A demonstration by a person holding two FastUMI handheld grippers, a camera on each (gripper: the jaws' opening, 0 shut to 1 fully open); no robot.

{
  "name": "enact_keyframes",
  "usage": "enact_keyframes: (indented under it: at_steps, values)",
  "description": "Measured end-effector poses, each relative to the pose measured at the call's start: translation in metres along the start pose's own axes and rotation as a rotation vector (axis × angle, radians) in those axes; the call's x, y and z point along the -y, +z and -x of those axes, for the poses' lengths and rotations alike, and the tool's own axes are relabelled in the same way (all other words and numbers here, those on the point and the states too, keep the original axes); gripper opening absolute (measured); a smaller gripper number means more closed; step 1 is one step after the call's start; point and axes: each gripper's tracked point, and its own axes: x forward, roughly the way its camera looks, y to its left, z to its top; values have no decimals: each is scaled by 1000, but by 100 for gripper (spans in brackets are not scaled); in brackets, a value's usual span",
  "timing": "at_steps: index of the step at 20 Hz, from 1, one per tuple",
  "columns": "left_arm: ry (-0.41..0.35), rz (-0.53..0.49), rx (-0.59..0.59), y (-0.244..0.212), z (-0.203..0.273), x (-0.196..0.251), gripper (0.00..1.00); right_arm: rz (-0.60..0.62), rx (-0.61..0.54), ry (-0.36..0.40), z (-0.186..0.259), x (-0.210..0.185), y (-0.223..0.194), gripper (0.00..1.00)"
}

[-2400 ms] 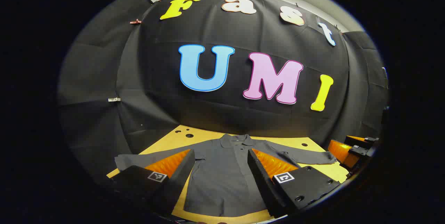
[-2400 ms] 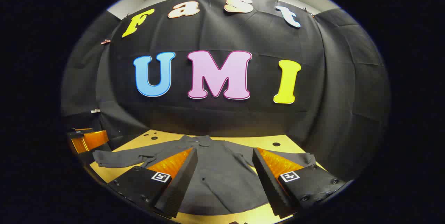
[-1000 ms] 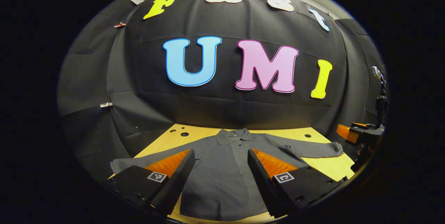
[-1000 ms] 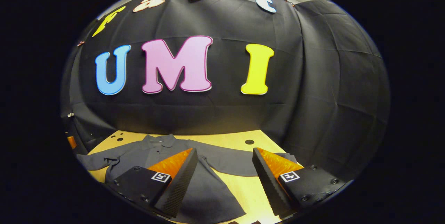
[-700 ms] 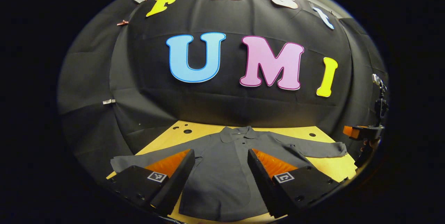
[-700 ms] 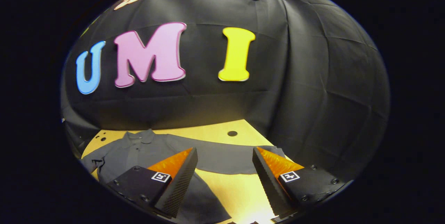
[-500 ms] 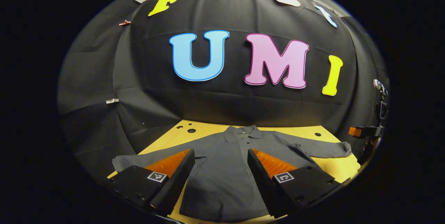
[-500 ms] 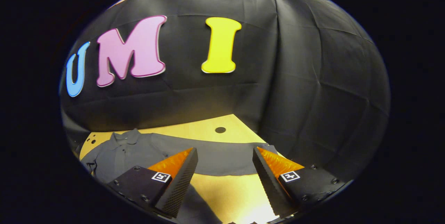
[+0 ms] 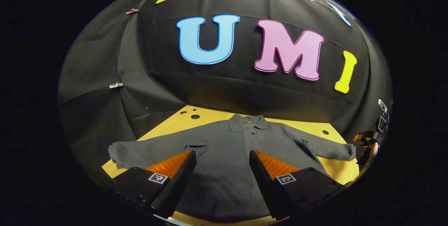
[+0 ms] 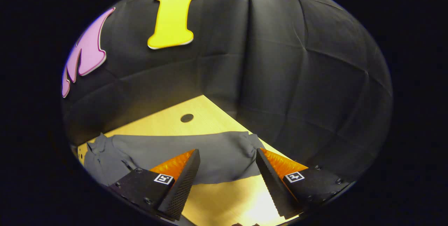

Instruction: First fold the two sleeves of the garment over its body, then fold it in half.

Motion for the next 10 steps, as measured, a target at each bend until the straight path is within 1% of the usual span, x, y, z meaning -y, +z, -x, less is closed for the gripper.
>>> enact_keyframes:
  at_steps: [2,4,5,7,8,10]
  values:
    - [-3,-3,-24,-5,-3,2,96,27,-42,-32,-23,15,-8,99]
    - [5,-12,-48,-9,-7,2,96,22,-82,-51,-41,21,-17,99]
    - [12,-18,-58,-11,-9,0,92,17,-80,-50,-51,24,-17,99]
    - [31,-22,-76,-13,-13,-4,92,18,-82,-60,-69,30,-16,99]
    - [32,-19,-83,-15,-15,-5,96,3,-99,-62,-77,34,-19,99]
    - [31,-23,-107,-20,-18,-3,96,-18,-130,-83,-92,44,-25,99]
